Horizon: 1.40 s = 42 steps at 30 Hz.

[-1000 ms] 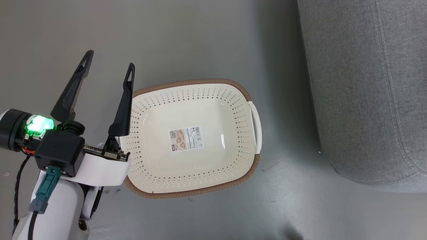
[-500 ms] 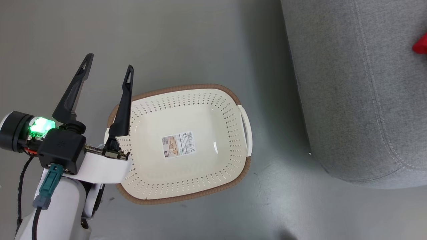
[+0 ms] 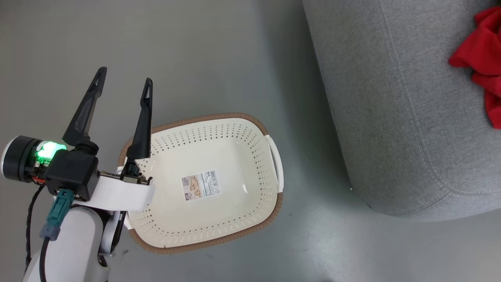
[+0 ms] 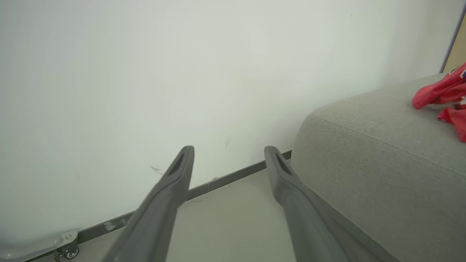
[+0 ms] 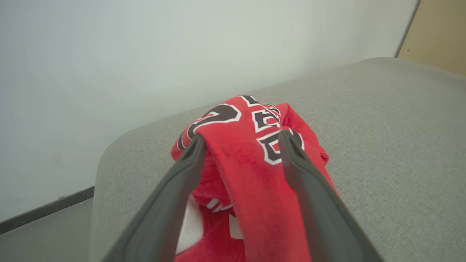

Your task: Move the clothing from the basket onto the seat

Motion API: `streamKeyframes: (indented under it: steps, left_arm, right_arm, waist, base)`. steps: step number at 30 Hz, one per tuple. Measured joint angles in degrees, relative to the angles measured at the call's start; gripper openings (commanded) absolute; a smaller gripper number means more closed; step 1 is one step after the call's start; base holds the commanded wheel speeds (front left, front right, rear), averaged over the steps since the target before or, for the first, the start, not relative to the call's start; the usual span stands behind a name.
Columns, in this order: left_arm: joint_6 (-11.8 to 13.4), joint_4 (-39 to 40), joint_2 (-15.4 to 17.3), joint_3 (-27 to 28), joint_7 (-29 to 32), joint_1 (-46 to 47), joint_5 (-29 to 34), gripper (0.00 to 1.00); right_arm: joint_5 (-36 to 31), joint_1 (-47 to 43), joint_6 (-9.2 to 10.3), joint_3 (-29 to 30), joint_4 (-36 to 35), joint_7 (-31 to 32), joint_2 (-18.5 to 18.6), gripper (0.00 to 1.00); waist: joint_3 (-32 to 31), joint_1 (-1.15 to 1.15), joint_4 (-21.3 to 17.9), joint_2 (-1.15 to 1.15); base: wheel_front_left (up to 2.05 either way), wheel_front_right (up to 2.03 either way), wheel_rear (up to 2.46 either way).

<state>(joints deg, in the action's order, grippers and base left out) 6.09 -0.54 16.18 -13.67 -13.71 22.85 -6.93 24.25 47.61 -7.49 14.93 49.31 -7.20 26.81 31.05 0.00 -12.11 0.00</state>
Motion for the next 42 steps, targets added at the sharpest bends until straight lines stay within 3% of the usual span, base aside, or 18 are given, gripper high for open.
streamKeyframes:
  steps: [13,24,42]
  left_arm:
    - [1.0,-2.7,-1.1,1.7,-0.4,-0.6,-1.6,1.0]
    - [2.0,-3.9,-2.2,3.1,-0.5,-3.0,-2.5,1.0]
    - [3.6,-3.7,-4.6,5.1,-0.9,-9.4,-3.5,1.0]
  right_arm:
    - [2.1,-3.3,0.0,-9.7,-8.9,-0.6,2.1,1.0]
    - [2.5,-4.5,0.0,-17.6,-16.9,-2.5,1.1,1.0]
    - [2.5,-11.5,0.0,-20.8,-25.4,-5.4,-4.2,1.0]
  waist:
    - [-4.8,0.0,-0.9,0.0]
    - [-9.6,0.0,0.2,0.0]
    - [-17.8,0.0,4.2,0.0]
  base:
    - [0.0,0.0,0.0]
    - [0.0,0.0,0.0]
    - [0.0,0.0,0.0]
